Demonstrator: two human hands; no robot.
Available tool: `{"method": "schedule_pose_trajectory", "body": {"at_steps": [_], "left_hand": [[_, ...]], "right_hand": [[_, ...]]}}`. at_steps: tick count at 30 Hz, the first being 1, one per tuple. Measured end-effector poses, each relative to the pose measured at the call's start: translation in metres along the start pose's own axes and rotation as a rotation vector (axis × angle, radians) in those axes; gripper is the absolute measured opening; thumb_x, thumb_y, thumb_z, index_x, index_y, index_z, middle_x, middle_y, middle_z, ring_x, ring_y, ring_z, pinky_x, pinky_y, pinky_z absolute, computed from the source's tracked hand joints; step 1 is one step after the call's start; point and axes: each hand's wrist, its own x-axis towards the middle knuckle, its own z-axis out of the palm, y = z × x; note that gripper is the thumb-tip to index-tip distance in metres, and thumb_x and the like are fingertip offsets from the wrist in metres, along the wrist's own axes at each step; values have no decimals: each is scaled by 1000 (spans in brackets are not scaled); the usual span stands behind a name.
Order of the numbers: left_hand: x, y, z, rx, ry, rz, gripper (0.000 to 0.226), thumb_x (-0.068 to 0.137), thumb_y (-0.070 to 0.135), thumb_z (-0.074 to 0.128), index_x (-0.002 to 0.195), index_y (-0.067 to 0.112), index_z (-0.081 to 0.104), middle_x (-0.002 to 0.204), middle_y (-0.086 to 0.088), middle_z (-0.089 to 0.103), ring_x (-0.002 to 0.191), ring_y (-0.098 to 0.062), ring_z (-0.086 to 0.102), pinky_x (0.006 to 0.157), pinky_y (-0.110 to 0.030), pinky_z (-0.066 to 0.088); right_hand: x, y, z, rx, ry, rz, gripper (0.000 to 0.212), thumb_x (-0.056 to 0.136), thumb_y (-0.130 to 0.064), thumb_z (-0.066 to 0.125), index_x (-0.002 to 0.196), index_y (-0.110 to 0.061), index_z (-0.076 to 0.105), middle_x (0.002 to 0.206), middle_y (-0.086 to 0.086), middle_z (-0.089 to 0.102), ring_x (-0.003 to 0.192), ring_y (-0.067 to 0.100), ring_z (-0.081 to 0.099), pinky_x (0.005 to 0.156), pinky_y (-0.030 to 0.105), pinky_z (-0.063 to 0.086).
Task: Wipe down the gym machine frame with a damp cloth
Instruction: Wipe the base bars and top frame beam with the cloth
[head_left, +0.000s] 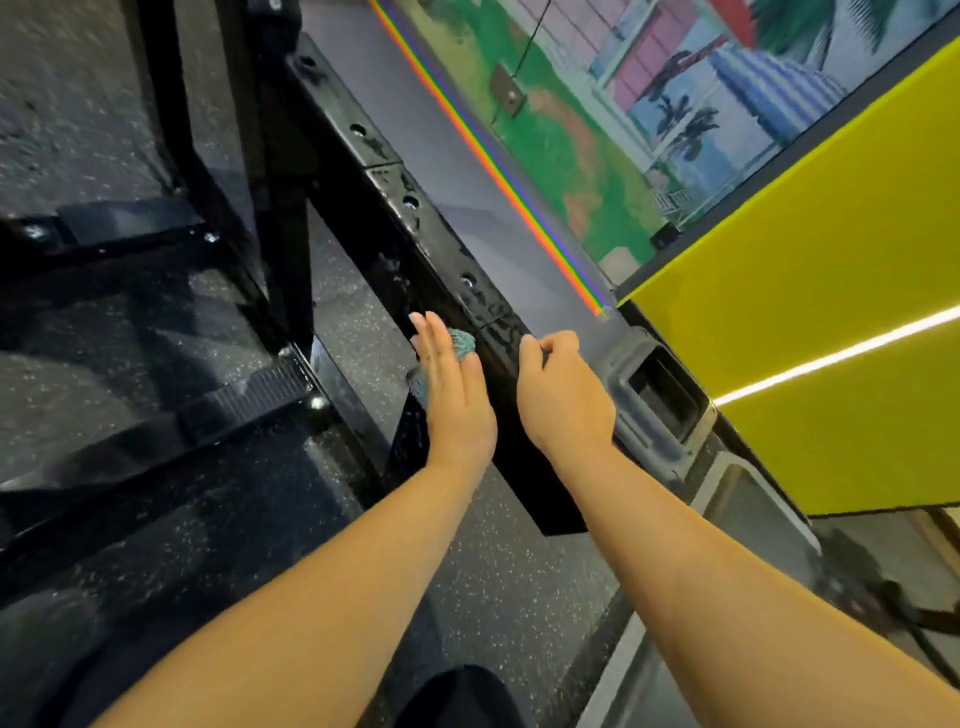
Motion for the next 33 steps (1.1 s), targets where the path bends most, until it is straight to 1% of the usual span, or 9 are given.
{"method": "schedule_pose_trajectory", "body": {"at_steps": [3, 8, 12, 18, 21, 23, 28, 30, 33], "left_hand": [[14, -21, -8, 120, -19, 221, 55, 99, 28, 23, 143, 22, -9, 149, 14, -18, 139, -3, -16, 112, -12, -7], [54, -45, -24, 144, -22, 442, 55, 97, 30, 24, 144, 19, -4, 148, 12, -14, 140, -7, -14, 118, -28, 1], [66, -48, -24, 182, -15, 527, 59, 96, 33, 23, 147, 17, -2, 148, 13, -17, 140, -6, -16, 113, -20, 1], [99, -61, -46, 395, -133, 1011, 56, 102, 40, 17, 150, 23, -6, 154, 10, -16, 142, -6, -17, 117, -23, -5], [139, -38, -60, 330, -26, 711, 56, 99, 31, 22, 149, 14, 3, 156, -2, -6, 144, -17, -10, 119, -38, 3], [134, -33, -55, 295, -3, 645, 56, 99, 29, 21, 148, 13, 1, 155, -4, -9, 145, -23, -8, 119, -40, 3], [126, -70, -56, 391, -195, 1178, 52, 102, 38, 12, 148, 32, -12, 154, 15, -21, 144, -12, -15, 118, -32, -1], [157, -62, -68, 417, -153, 1234, 52, 103, 38, 12, 148, 33, -13, 153, 17, -22, 144, -11, -15, 118, -31, -2], [193, -35, -82, 290, -47, 858, 54, 102, 33, 18, 147, 24, -9, 156, 4, -13, 145, -20, -9, 117, -29, -3]], "right_hand": [[-2, 1, 5, -36, 84, -24, 34, 100, -50, 27, 100, -19, 42, 72, -5, 53, 62, 13, 47, 52, 31, 28], [-2, 8, 14, -114, 180, -109, 39, 99, -56, 26, 102, -20, 43, 72, -6, 47, 72, 24, 48, 60, 36, 31], [-3, 10, 21, -218, 273, -164, 47, 99, -56, 24, 113, -17, 44, 68, -6, 42, 65, 23, 43, 57, 36, 31], [-8, 11, 20, -246, 296, -117, 49, 100, -57, 23, 117, -17, 47, 73, -4, 48, 67, 19, 48, 58, 34, 34], [-9, 4, 23, -229, 302, -83, 42, 100, -54, 25, 104, -17, 47, 77, 0, 53, 70, 21, 51, 62, 35, 38], [-5, -6, 25, -240, 332, -66, 40, 101, -50, 27, 96, -16, 47, 74, 1, 51, 71, 24, 50, 61, 35, 36], [27, -69, 31, -217, 437, -178, 47, 101, -50, 26, 104, -15, 58, 98, 7, 61, 91, 29, 56, 69, 35, 37], [40, -83, 39, -285, 470, -209, 49, 103, -45, 23, 103, -12, 59, 103, 12, 59, 100, 34, 55, 72, 36, 35], [49, -80, 49, -328, 551, -181, 51, 103, -44, 26, 94, -8, 61, 91, 10, 43, 100, 37, 50, 73, 39, 36]]}}
